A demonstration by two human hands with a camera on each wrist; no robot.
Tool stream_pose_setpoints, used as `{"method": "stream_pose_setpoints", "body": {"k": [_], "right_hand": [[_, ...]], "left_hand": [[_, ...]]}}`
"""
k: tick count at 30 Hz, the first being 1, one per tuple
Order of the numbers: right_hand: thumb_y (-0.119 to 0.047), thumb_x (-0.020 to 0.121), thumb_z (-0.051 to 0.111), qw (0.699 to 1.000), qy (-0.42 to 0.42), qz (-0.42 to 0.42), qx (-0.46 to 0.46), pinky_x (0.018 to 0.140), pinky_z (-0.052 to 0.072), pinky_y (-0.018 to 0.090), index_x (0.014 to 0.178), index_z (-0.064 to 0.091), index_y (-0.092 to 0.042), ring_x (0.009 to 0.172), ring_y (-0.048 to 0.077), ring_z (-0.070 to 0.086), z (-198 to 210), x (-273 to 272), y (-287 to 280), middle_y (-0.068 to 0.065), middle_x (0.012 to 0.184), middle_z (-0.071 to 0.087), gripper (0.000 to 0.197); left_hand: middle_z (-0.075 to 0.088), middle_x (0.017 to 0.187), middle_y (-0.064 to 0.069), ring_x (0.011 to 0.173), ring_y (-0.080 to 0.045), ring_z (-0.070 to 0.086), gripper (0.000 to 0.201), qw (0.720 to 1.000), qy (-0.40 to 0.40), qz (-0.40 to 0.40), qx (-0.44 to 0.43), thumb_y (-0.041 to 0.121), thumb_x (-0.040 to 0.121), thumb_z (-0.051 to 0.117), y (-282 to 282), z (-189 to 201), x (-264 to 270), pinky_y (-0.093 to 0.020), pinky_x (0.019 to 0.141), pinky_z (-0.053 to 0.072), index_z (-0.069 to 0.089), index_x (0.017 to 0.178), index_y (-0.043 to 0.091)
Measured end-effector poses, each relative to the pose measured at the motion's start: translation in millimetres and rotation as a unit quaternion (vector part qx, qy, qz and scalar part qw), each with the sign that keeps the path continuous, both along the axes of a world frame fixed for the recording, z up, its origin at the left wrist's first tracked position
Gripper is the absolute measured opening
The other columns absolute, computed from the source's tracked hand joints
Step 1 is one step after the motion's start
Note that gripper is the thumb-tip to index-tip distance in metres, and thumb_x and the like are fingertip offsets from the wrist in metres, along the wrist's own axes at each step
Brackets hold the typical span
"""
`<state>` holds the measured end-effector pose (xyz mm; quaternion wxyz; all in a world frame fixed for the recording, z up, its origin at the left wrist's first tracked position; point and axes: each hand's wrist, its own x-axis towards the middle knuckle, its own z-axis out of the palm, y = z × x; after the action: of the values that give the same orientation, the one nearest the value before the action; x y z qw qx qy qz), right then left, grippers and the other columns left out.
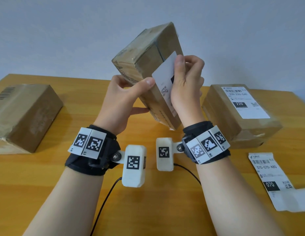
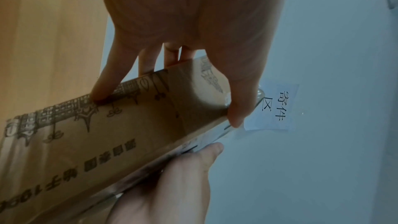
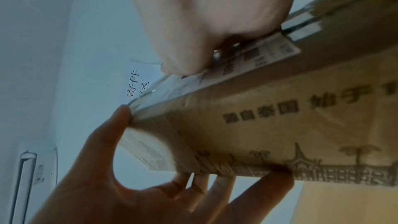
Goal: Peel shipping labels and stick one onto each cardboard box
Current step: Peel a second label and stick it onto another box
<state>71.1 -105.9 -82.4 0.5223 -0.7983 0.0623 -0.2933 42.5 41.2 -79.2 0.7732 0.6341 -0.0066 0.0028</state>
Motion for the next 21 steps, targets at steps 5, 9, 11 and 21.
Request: {"method": "stream_pose_setpoints", "body": {"k": [5,9,11,21], "right_hand": [[-0.065,0.1,0.033,1.0,-0.001,-0.029,-0.002,0.106,0.037,0.057,0.126,0.041,-0.027,0.118,0.021,0.051,-3.4,1.5,-3.4,-0.005,0.12,0.056,0.047],[-0.061,0.101,0.038,0.998,-0.02,-0.056,-0.024,0.106,0.031,0.049,0.132,0.043,-0.023,0.116,0.015,0.04,-4.0,-0.3,1.4,-0.005,0.127,0.052,0.049],[-0.063,0.1,0.037,0.997,-0.036,-0.061,-0.019,0.105,0.029,0.046,0.133,0.044,-0.021,0.117,0.015,0.038,-3.5,-1.5,5.2,-0.003,0.13,0.05,0.054],[-0.075,0.083,0.033,0.996,-0.085,-0.026,-0.014,0.113,0.028,0.053,0.135,0.04,-0.013,0.126,0.019,0.034,1.9,-12.9,16.4,0.0,0.136,0.04,0.082]], "left_hand": [[0.061,0.129,-0.023,0.108,-0.032,0.072,0.074,0.999,-0.039,-0.018,0.032,0.036,0.064,0.088,2.8,1.7,-3.5,-0.054,0.072,0.063,0.041,0.121,0.025],[0.059,0.129,-0.024,0.102,-0.03,0.075,0.078,0.997,-0.045,-0.019,0.053,0.028,0.064,0.091,1.5,3.8,-5.3,-0.054,0.071,0.064,0.039,0.122,0.019],[0.058,0.13,-0.022,0.101,-0.028,0.075,0.08,0.997,-0.042,-0.019,0.062,0.02,0.066,0.094,-0.9,3.6,-5.7,-0.053,0.071,0.064,0.037,0.123,0.016],[0.061,0.13,-0.017,0.101,-0.027,0.076,0.084,0.995,-0.043,-0.032,0.086,0.014,0.068,0.095,-0.1,3.3,-5.2,-0.052,0.074,0.064,0.035,0.127,0.012]]}}
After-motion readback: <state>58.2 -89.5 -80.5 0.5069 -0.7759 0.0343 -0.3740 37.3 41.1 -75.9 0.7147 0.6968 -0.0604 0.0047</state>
